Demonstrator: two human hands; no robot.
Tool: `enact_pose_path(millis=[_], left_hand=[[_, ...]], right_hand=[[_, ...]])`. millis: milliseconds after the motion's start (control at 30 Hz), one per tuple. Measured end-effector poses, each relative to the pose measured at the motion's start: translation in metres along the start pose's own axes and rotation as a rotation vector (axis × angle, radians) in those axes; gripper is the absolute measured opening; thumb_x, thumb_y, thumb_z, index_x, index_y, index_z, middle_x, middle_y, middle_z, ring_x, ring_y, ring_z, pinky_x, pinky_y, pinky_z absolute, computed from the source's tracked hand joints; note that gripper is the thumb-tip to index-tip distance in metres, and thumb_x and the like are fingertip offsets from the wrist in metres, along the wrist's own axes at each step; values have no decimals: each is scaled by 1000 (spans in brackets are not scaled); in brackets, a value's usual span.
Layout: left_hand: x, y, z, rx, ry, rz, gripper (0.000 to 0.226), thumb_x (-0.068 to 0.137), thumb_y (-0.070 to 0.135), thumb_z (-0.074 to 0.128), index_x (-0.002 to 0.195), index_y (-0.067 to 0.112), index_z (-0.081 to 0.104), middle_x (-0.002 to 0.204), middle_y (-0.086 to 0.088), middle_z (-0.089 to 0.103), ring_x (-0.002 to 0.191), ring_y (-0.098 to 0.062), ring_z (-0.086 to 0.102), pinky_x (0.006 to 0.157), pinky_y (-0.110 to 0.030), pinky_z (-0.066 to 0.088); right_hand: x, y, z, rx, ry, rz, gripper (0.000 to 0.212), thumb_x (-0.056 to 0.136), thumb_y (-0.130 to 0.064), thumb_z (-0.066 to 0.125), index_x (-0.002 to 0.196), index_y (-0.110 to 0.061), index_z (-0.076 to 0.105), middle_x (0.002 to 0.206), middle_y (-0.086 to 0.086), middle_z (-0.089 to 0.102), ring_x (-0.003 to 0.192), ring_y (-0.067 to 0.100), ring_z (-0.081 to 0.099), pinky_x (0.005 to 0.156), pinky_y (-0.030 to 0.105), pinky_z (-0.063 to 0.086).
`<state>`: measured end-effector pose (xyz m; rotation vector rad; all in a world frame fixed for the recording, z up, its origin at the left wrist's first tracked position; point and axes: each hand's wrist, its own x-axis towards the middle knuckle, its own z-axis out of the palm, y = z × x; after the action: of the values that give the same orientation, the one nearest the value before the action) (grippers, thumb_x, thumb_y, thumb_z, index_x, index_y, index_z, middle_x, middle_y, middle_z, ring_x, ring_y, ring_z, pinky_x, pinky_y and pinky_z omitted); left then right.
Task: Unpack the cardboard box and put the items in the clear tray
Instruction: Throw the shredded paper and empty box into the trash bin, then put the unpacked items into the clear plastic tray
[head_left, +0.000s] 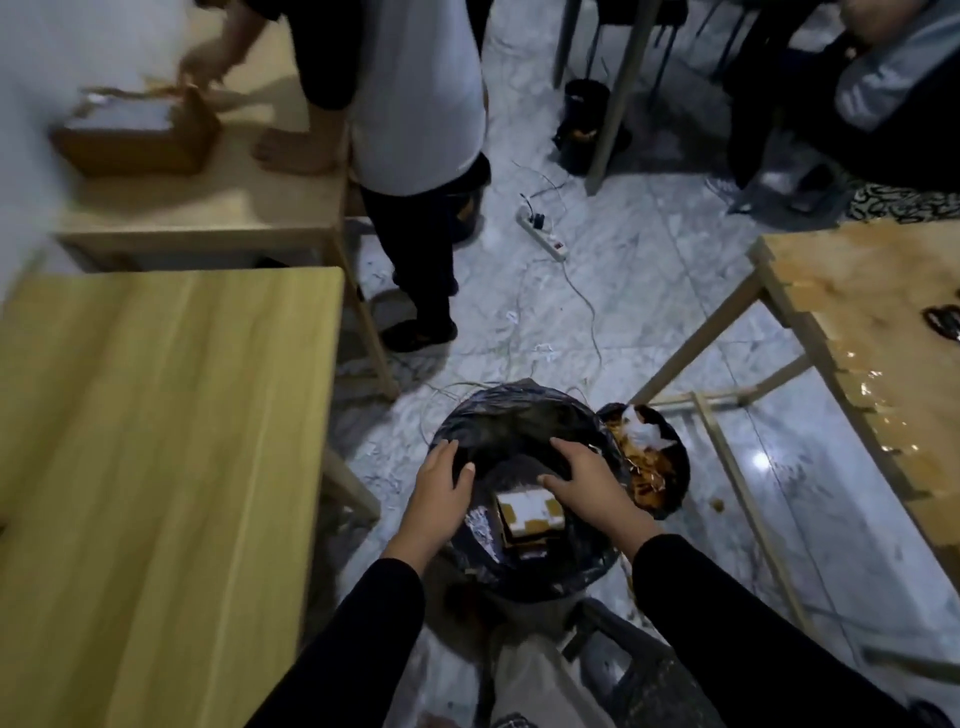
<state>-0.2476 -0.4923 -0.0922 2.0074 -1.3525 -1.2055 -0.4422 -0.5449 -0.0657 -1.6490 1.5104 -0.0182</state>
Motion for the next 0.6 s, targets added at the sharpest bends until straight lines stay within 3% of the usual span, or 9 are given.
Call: enact_pose_path(millis=[167,333,600], left_hand=[[-33,-4,-69,-40,172,24,51,99,30,39,145,12,28,155,-6,23,142,-18,21,116,-31,18],[-77,-32,-151,-42,406,-13,48,99,30,38,143,11,30,152,-6,29,140,-19,25,115,-32,21],[-167,-121,-257,-96,980,-345,42,98,27,40,135,6,44,142,-11,44,133,-25,38,108,-34,30]], right_hand=[[-2,-91,8,-74,33,-197,59,88,-26,60,140,-11,36,147,9,39,135,23,36,110,30,29],[-6,-190,42,-147,-43,-406,57,91,-29,56,141,-12,34,149,8,36,135,24,36,110,34,29],[-4,-336,154,-270,-255,-720,55,90,-30,57,138,-12,39,145,7,43,134,21,38,109,30,30]])
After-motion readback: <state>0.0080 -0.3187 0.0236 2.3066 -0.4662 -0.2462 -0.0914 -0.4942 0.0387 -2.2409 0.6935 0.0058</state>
